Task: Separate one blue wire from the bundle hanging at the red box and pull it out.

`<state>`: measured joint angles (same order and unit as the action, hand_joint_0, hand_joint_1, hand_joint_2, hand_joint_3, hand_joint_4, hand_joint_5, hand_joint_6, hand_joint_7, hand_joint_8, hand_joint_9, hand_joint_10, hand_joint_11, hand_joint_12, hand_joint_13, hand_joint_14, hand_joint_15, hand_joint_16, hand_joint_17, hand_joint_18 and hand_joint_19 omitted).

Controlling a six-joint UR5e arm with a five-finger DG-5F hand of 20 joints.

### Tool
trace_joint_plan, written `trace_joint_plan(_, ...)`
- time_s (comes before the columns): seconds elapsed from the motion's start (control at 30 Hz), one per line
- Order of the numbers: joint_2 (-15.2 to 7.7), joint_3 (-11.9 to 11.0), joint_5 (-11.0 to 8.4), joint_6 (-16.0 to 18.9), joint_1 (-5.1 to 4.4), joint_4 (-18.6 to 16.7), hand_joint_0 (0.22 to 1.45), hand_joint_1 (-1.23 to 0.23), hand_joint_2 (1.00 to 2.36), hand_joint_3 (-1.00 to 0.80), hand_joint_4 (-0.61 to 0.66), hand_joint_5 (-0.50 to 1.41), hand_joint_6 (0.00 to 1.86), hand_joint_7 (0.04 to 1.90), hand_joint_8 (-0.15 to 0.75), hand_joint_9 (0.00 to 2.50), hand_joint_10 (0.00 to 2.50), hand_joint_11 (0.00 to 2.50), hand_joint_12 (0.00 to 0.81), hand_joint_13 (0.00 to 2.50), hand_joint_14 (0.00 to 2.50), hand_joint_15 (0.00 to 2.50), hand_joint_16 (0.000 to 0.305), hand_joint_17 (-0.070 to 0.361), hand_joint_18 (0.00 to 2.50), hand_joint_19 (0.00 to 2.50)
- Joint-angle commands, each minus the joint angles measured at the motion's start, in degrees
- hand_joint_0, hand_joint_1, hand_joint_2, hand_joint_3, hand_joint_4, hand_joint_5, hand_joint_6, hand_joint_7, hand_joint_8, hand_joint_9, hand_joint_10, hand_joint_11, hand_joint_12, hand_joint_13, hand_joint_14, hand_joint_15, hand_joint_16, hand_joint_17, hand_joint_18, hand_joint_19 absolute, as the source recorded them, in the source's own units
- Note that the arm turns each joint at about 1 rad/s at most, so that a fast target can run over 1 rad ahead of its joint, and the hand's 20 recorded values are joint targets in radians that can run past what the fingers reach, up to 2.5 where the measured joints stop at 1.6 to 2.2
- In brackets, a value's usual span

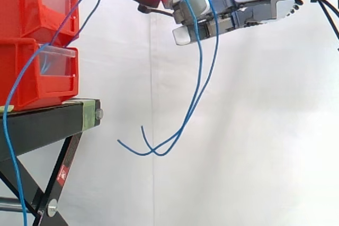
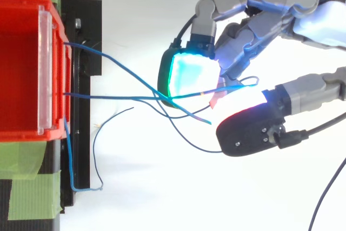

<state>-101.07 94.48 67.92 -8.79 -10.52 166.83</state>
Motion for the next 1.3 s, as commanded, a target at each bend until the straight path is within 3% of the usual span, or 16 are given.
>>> trace_joint_plan(0.0, 0.0, 0.0, 0.02, 0.0, -0.03, 0.0, 0.66, -1.00, 1.02, -0.24, 0.22, -0.26, 0.77, 1.14, 0.311, 0.39, 0.02, 1.06, 0.370, 0.84, 0.00, 1.80, 0.053, 0.120, 0.49, 0.88)
trace_joint_plan(0.43, 0.0, 0.0, 0.02, 0.0, -0.03, -0.3, 0.67, -1.03, 1.01, -0.34, 0.22, -0.27, 0.74, 1.18, 0.307, 0.32, 0.02, 1.03, 0.372, 0.77, 0.01, 1.77, 0.054, 0.122, 0.45, 0.87)
trace_joint_plan(0.57, 0.0, 0.0, 0.02, 0.0, -0.03, -0.1, 0.65, -1.02, 1.00, -0.50, 0.22, -0.27, 0.74, 1.17, 0.305, 0.31, 0.02, 1.02, 0.371, 0.76, 0.01, 1.74, 0.055, 0.123, 0.44, 0.87)
trace_joint_plan(0.9, 0.0, 0.0, 0.02, 0.0, -0.03, -0.2, 0.60, -0.71, 1.00, -0.50, 0.25, -0.22, 0.70, 1.18, 0.345, 0.59, 0.02, 1.01, 0.378, 0.93, 0.00, 1.74, 0.052, 0.117, 0.55, 0.94)
trace_joint_plan(1.27, 0.0, 0.0, 0.02, 0.0, -0.03, -0.1, 0.61, -0.66, 1.00, -0.47, 0.23, -0.18, 0.71, 1.17, 0.348, 0.75, 0.02, 1.04, 0.369, 1.01, 0.01, 1.66, 0.049, 0.111, 0.60, 0.95)
